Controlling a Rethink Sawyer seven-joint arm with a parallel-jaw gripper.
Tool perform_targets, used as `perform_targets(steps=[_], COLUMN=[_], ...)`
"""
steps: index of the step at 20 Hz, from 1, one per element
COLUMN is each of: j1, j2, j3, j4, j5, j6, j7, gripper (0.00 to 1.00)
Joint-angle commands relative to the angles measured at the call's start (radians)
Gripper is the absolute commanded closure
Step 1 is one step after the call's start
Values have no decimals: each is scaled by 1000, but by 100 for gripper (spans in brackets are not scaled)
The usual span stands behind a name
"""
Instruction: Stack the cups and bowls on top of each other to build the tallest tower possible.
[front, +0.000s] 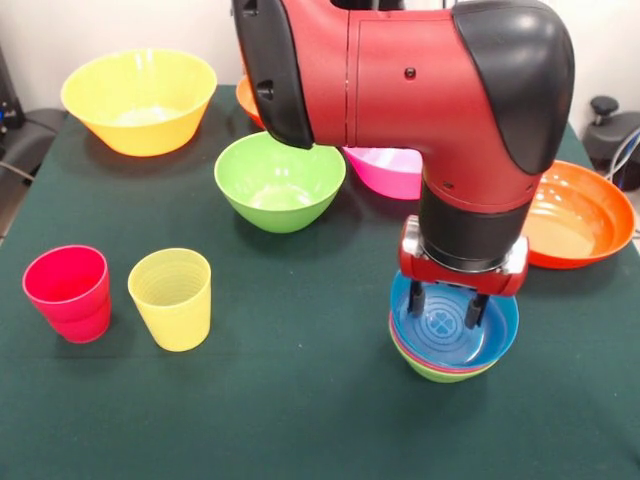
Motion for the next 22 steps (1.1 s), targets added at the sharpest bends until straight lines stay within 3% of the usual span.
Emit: perform_targets(steps=[1, 12, 22], j1=[-16, -21, -21], j2=[44, 33, 48], j3=[104, 97, 104], j4=[75, 137, 99], j5=[-62, -84, -83], j6=[-23, -73, -64], j7=[-194, -175, -179], gripper=[0, 0, 0])
